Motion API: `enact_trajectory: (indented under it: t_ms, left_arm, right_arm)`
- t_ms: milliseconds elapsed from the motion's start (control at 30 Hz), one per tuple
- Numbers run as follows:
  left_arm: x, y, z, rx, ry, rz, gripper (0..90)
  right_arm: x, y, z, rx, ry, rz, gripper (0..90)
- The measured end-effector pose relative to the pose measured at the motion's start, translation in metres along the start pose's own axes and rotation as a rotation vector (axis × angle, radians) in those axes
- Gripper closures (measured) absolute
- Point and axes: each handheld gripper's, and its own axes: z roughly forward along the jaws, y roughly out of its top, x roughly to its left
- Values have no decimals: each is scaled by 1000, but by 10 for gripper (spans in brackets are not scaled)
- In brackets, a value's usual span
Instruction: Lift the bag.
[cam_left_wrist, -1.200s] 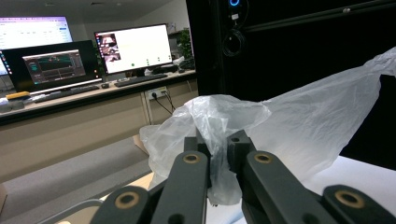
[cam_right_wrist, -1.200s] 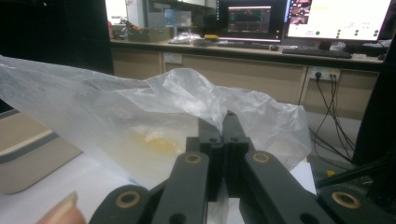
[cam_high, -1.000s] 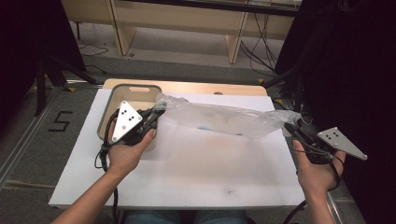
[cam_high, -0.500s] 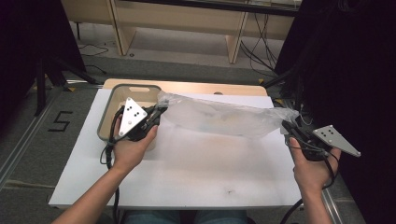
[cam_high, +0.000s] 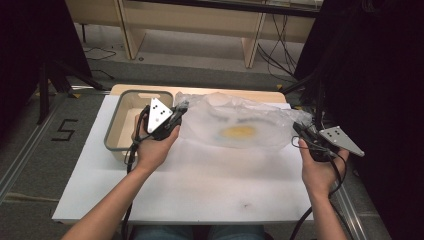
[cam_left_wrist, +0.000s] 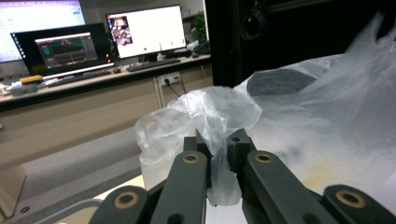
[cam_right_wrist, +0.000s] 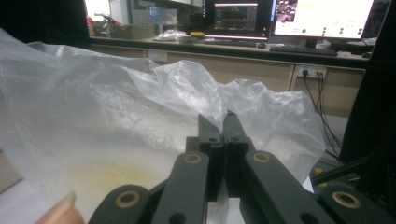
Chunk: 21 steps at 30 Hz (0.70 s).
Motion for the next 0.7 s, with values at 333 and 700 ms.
enact_trajectory:
  t_ms: [333,700]
  left_arm:
    - [-1,-14,32,77,19,-19,871]
    - [5,-33,57,166,53,-39,857]
  right_arm:
    - [4,-12,31,35,-24,16,900]
    - [4,-26,58,108,-40,25,900]
